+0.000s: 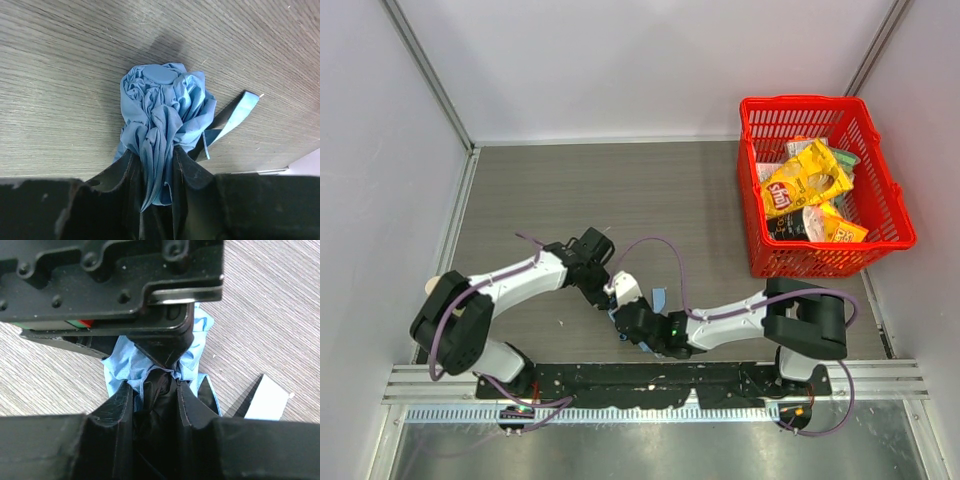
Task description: Put away the umbrella
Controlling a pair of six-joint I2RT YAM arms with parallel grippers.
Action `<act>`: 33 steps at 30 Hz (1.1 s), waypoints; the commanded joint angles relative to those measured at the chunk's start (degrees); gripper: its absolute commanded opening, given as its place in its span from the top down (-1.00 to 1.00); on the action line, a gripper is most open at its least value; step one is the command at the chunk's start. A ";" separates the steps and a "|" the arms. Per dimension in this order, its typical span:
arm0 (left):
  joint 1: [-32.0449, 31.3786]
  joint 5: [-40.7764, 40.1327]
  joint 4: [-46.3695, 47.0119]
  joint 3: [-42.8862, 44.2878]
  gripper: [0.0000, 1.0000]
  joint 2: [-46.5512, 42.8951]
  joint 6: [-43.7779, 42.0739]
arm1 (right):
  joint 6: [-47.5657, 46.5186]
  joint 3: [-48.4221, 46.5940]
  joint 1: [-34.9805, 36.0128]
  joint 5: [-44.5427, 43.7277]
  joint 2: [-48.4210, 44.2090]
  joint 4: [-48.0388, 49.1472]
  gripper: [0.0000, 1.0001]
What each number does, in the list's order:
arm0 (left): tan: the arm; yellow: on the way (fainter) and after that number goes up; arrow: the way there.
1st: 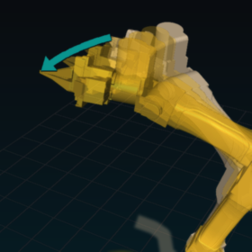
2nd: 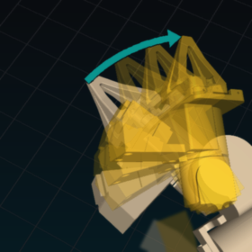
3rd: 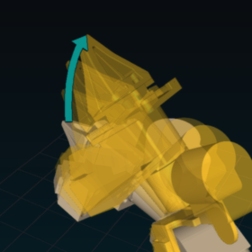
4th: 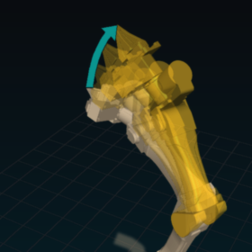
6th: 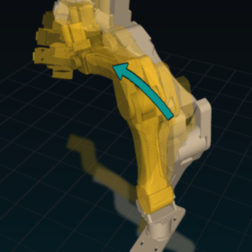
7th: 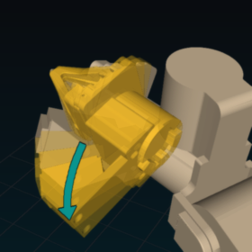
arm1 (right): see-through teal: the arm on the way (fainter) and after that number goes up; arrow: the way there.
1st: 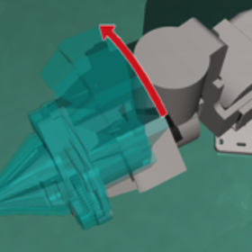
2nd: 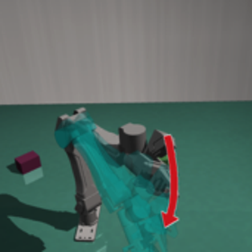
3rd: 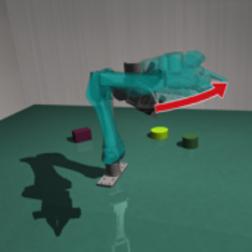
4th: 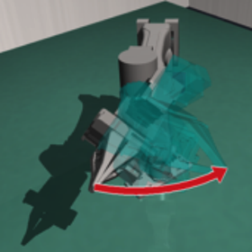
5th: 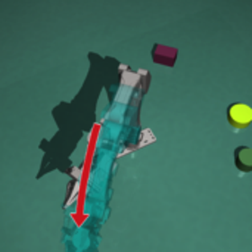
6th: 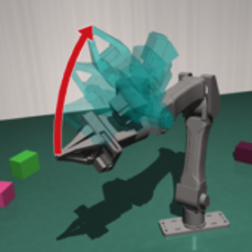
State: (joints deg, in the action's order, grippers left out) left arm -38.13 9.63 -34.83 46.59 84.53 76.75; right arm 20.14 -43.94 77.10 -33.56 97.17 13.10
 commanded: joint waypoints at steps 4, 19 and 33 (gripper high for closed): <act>-1.16 -5.06 0.45 -7.29 1.00 -1.55 -0.72 | 2.10 5.96 -1.69 8.50 3.04 9.03 0.98; 0.95 -14.46 17.07 -24.77 -0.99 -36.60 -0.47 | 2.62 11.51 -4.32 15.09 1.98 17.74 0.99; -0.27 -14.90 40.00 -36.75 -0.99 -44.64 2.79 | 4.91 15.29 -12.32 32.50 1.27 27.32 0.99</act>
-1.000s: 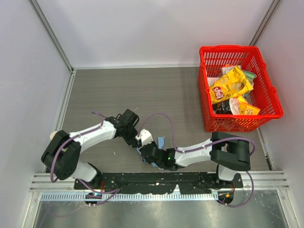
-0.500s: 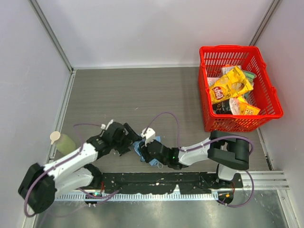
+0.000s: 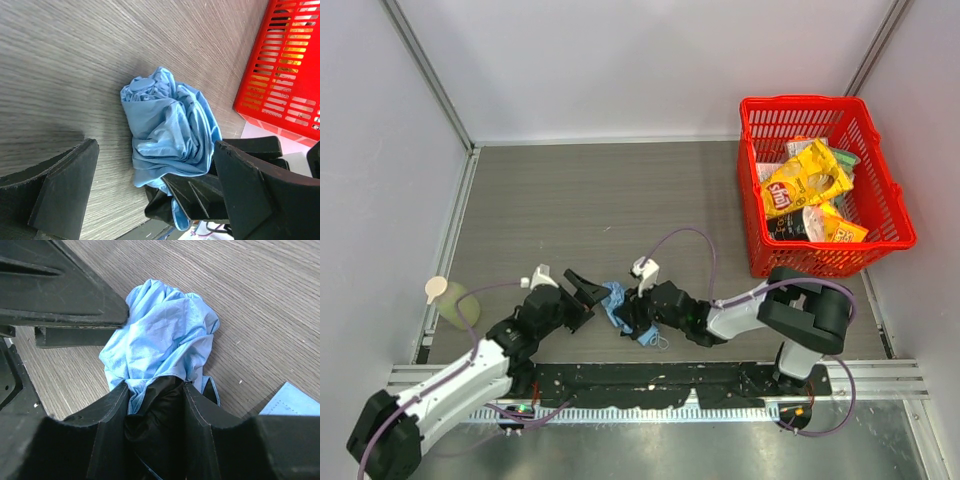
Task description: Put away the umbrella
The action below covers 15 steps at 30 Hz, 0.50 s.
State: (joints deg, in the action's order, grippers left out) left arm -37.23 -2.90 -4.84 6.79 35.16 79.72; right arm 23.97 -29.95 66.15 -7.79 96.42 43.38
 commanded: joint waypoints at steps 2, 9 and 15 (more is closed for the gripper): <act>-2.22 -4.21 12.82 2.88 -0.99 5.88 -0.01 | 1.35 0.78 -2.16 9.46 2.98 -2.33 0.98; -5.30 -7.38 7.76 5.78 -0.99 12.03 8.85 | 3.28 0.95 -5.06 15.42 5.09 1.01 0.98; -6.27 -12.74 -6.39 10.96 -0.99 18.97 16.24 | 4.25 1.13 -8.23 19.74 6.67 3.56 0.98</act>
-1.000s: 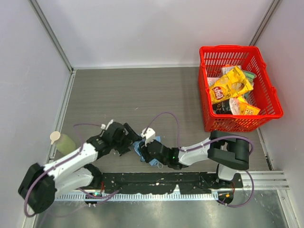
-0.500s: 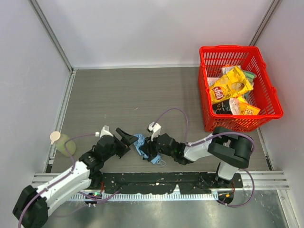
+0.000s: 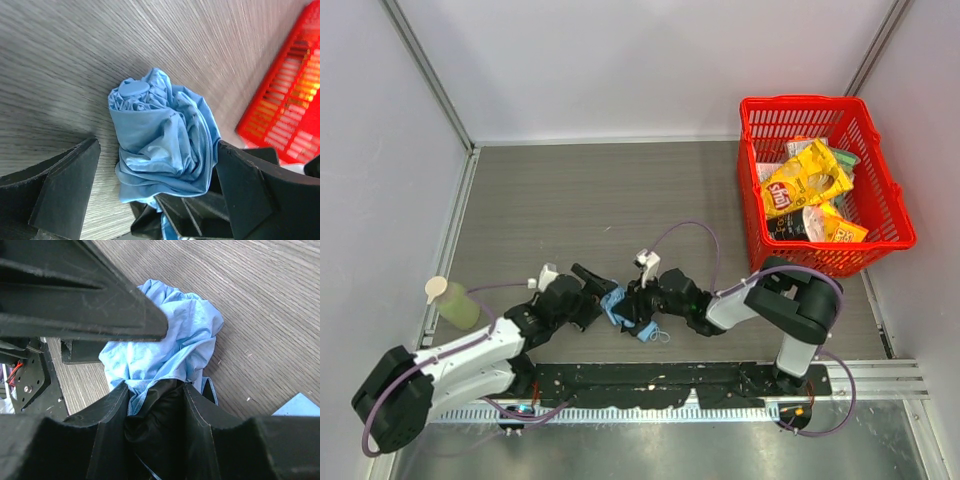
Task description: Put away the umbrella
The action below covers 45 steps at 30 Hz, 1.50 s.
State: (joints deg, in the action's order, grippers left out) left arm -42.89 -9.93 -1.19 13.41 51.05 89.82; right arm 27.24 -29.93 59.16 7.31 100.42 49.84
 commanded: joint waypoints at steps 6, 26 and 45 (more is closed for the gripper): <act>-1.22 -5.80 -4.53 3.29 -0.88 10.73 10.10 | 0.71 0.58 -3.08 8.33 3.99 -2.12 0.99; -4.65 -6.06 1.37 3.64 1.00 21.37 3.52 | 4.48 -1.36 -3.70 12.99 3.20 -3.88 0.99; -7.73 -10.72 4.01 1.62 1.00 20.94 1.94 | 7.91 -11.99 -4.49 -5.20 -18.76 -39.73 -0.18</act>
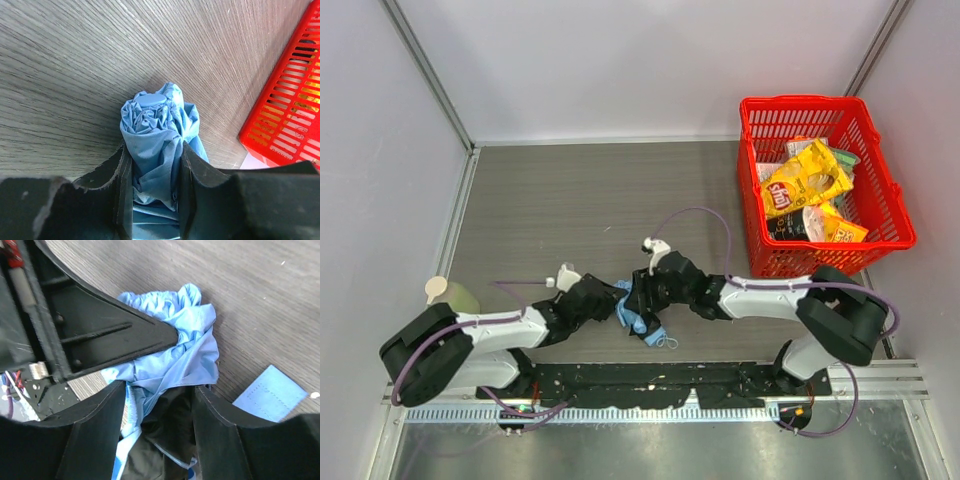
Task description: Put away the umbrella
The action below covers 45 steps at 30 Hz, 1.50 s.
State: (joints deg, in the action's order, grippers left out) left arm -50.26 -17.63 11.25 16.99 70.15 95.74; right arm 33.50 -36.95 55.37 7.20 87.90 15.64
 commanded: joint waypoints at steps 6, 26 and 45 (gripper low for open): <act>-0.36 -3.47 -10.01 -1.53 1.00 1.04 -3.81 | 5.69 -3.67 -3.87 -9.48 -12.47 -12.21 -0.23; -0.36 -2.94 -10.54 -1.79 1.00 0.16 -3.02 | 14.85 14.62 -11.34 -2.29 -8.01 9.05 0.07; -0.36 -3.03 -11.07 -1.61 1.00 0.08 -2.32 | 9.31 15.24 -10.37 -5.34 -4.38 13.56 0.99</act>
State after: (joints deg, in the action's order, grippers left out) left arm -50.52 -18.02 10.07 17.10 69.47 95.81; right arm 47.05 -21.17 44.29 5.54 87.05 32.60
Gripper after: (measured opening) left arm 0.332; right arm 0.025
